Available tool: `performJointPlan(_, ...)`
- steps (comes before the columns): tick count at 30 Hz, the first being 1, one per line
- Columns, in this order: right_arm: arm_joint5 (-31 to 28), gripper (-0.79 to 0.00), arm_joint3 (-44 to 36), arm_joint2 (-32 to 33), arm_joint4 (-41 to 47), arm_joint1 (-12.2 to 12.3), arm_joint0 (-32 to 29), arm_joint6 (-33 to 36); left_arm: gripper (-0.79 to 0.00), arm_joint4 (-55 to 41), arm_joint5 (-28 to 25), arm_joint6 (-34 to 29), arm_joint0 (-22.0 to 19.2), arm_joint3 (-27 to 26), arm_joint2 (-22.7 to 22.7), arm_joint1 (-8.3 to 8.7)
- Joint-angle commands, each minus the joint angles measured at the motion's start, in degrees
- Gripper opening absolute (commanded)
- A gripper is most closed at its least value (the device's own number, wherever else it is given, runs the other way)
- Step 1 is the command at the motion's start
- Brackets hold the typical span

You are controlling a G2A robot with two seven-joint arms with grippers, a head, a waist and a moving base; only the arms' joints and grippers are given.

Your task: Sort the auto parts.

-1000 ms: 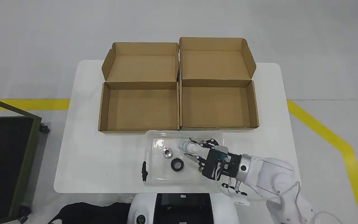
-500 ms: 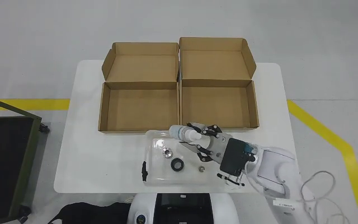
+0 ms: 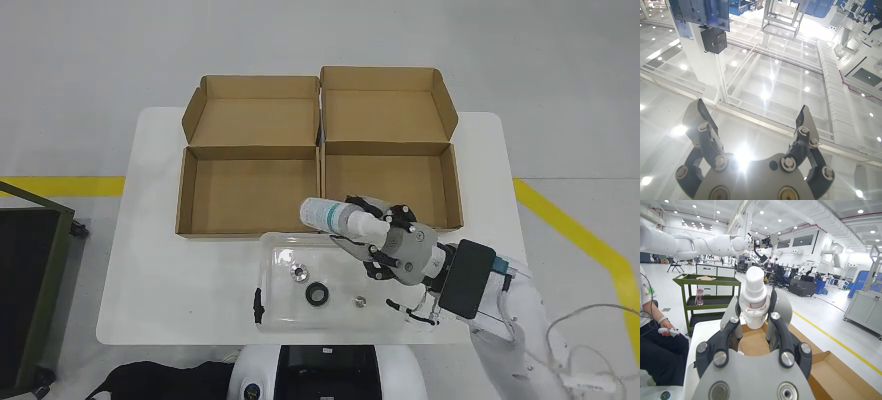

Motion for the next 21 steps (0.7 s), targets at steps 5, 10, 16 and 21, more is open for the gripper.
performJointPlan(5,0.5,-0.785,0.4,0.4,1.5,0.0,0.3,-1.2,0.0,0.0,0.0,0.0,0.0,0.0,0.0,0.0)
performJointPlan(10,-2.0,-0.785,1.0,0.1,1.7,0.1,1.2,-5.0,0.0,0.0,0.0,0.0,0.0,0.0,0.0,0.0)
performJointPlan(16,-2.5,-0.785,1.2,0.2,0.5,0.2,1.1,-5.7,0.0,0.0,0.0,0.0,0.0,0.0,0.0,0.0)
performJointPlan(21,-3.4,-0.785,7.2,-0.1,2.1,0.5,2.0,2.5,0.0,0.0,0.0,0.0,0.0,0.0,0.0,0.0)
